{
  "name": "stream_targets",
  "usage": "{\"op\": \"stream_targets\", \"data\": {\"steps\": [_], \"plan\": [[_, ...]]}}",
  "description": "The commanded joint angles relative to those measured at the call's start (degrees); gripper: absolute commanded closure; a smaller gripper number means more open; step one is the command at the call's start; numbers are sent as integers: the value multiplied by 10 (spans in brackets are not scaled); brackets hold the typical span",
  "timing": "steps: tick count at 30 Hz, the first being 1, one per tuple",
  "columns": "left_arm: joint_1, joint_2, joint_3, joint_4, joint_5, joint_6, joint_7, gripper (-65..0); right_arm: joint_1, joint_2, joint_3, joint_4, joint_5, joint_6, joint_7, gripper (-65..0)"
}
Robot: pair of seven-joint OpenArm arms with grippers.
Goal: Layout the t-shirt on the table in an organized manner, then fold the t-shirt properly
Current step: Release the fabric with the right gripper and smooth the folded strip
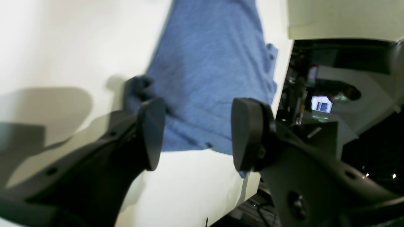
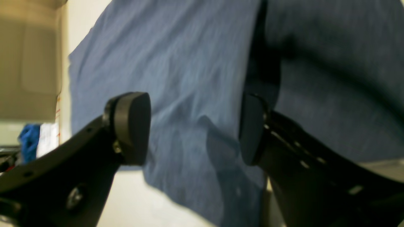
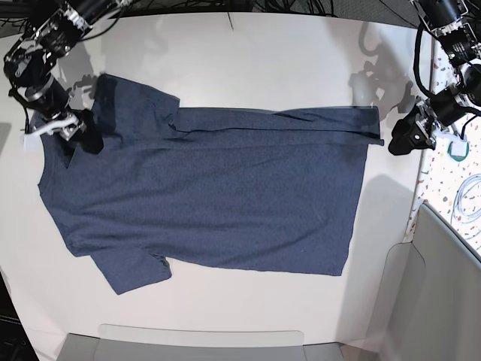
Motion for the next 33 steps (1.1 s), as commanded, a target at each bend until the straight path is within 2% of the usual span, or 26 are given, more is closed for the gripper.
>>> {"op": "stream_targets", "data": {"steps": [1,6,11,18,23,27,33], "plan": [[0,-11,-3,10,-32,9,5,-323,-12,7,1,10,21,4,6,-419],[22,-9,-3,10,-32,9,5,-323,-86,2,1,8,72,4,7,-418],[32,-8,-3,18,-32,9,5,-323,-121,-9,14,6,75,4,21,-418],[42,-7,-3,37,-32,9,5,-323,-124,-10,36,-39,74,3,27,-418],[42,-7,-3,37,-32,9,5,-323,-114,-15,33,-56,28,3,27,-417],[42,-7,-3,37,-32,10,5,-323,-107,-36,29,-54,-2,4,27,-417],[42,-6,-4,37,-32,11,5,-323,-111,-38,3,-55,-4,4,27,-416]]}}
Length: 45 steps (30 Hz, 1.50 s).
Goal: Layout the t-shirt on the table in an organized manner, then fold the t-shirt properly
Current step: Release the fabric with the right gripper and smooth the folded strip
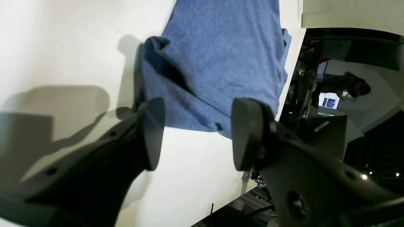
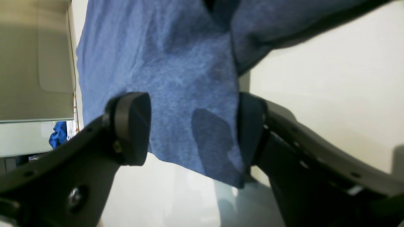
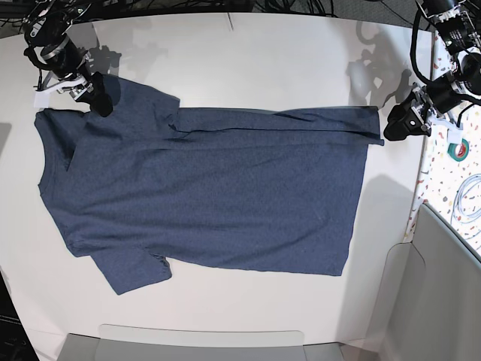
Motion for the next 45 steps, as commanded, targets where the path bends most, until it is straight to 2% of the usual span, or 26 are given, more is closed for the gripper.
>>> {"op": "stream_targets", "data": {"steps": [1,7,9,10,12,13,14,18,25,29,35,38,41,42,45], "plan": [[-5,-11,-4,9,-25,9,5,-323,-9,-1,-8,-2,-42,-3,-30,-416],[-5,-11,-4,9,-25,9,5,-323,-17,0,-47,-1,-41,-3,-30,-414],[-5,-11,-4,9,-25,9,5,-323,-17,0,-60,-1,-41,-3,-30,-383],[-5,-11,-4,9,-25,9,5,-323,-18,0,-68,-1,-41,-3,-31,-335],[-5,-11,-4,9,-25,9,5,-322,-18,1,-81,0,-41,-2,-31,-187],[-5,-11,-4,9,-25,9,5,-322,-17,1,-84,0,-41,-2,-31,-110],[-5,-11,-4,9,-25,9,5,-322,-14,1,-89,0,-40,-2,-31,-1],[-5,-11,-4,9,-25,9,5,-322,5,1,-98,29,-39,-3,-32,0],[-6,-11,-4,9,-25,9,5,-322,99,1,-120,63,23,-6,-32,0],[-6,-11,-4,9,-25,9,5,-322,169,-3,-144,46,0,-6,-31,0],[-6,-11,-4,9,-25,9,5,-322,259,-16,-153,-49,-52,-6,-30,0],[-6,-11,-3,9,-25,8,5,-322,285,-16,-151,-106,-72,-6,-28,0],[-6,-11,-3,9,-25,8,5,-322,288,-10,-159,-132,-77,-6,4,0],[-6,-11,-3,9,-25,8,5,-322,287,-9,-167,-133,-80,-6,11,-10],[-5,-11,-3,9,-25,8,5,-322,281,-3,-178,-133,-81,-6,18,-154]]}}
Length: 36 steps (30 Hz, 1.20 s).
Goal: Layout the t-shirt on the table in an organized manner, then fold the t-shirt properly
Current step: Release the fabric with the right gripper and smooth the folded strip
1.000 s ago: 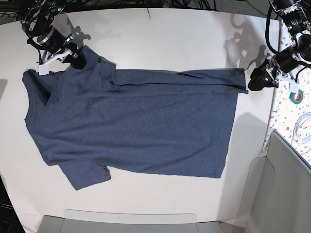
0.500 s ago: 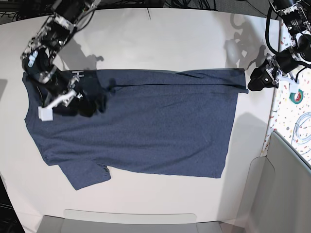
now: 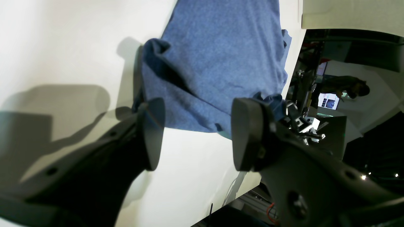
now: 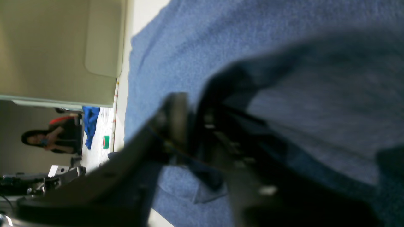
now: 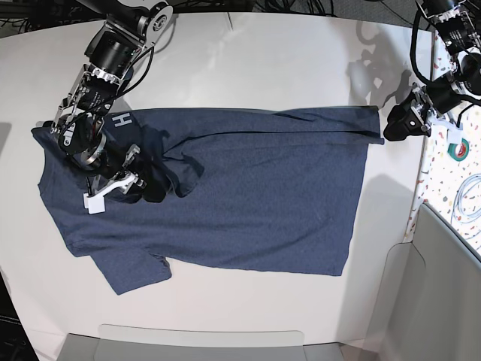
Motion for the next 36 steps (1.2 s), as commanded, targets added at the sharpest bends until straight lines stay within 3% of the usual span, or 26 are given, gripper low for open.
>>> {"op": "stream_targets", "data": {"steps": [1,6,10,15,20,28,34,36], "plan": [[-5,-11,-4,9,-24,6,5,-322,10,3,-2,9,18,2,10,-203],[-5,-11,0,9,-24,6,5,-322,6,5,-1,13,23,5,7,-459],[-5,-11,0,9,-24,6,5,-322,-5,17,0,18,49,5,7,-557],[-4,-11,-2,9,-24,6,5,-322,-66,55,2,89,155,4,10,-563],[5,-11,-3,9,-24,6,5,-322,-169,77,95,147,235,4,9,-563],[10,-10,1,9,-24,3,5,-322,-264,79,276,111,243,6,7,-563],[11,-3,2,9,-24,3,5,-322,-234,106,309,30,243,6,9,-558],[17,-3,2,9,-24,3,5,-322,-218,112,308,7,243,6,10,-521]]}}
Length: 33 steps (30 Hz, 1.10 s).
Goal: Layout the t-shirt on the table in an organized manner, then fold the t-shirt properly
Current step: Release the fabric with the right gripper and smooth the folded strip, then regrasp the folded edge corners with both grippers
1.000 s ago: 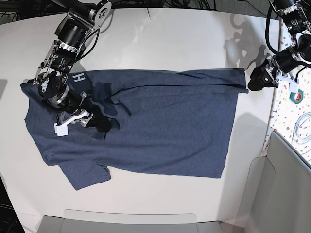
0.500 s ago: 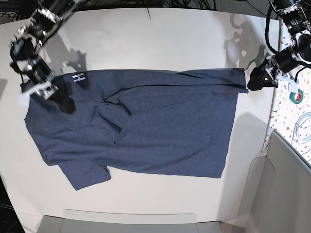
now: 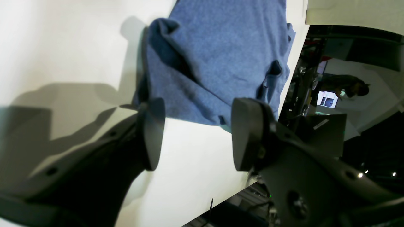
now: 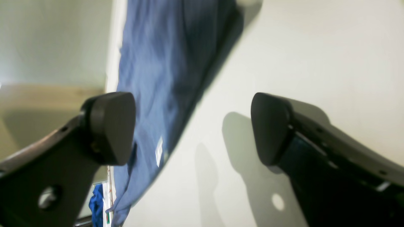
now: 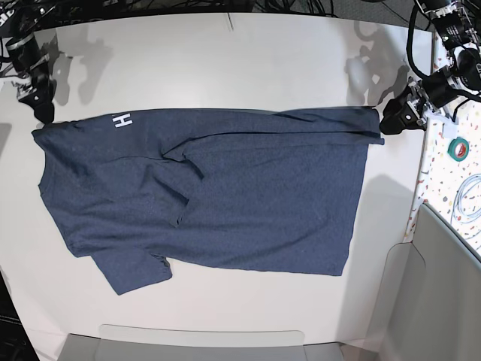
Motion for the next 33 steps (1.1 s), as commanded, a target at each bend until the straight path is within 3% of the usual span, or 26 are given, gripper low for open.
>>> {"op": "stream_targets", "data": {"steps": [1,6,11,15,21,25,33], "plan": [[0,-10,-2,9,-22,5,5,-322,15,7,-1,-1,14,4,1,-488],[0,-10,-2,9,-22,5,5,-322,63,7,3,-23,-21,2,2,-357],[1,-10,-3,9,-22,5,5,-322,99,3,3,-26,-81,0,5,-353],[11,-10,-6,9,-22,5,5,-322,99,-8,4,-26,-87,-8,36,-353],[12,-10,-6,9,-22,5,5,-322,85,-29,26,-19,-42,-111,38,-353],[12,-10,-6,9,-22,7,5,-322,80,-33,27,-19,-38,-143,39,-353],[12,-8,-3,9,-22,8,5,-322,74,-61,26,42,-49,-257,76,-355]]}}
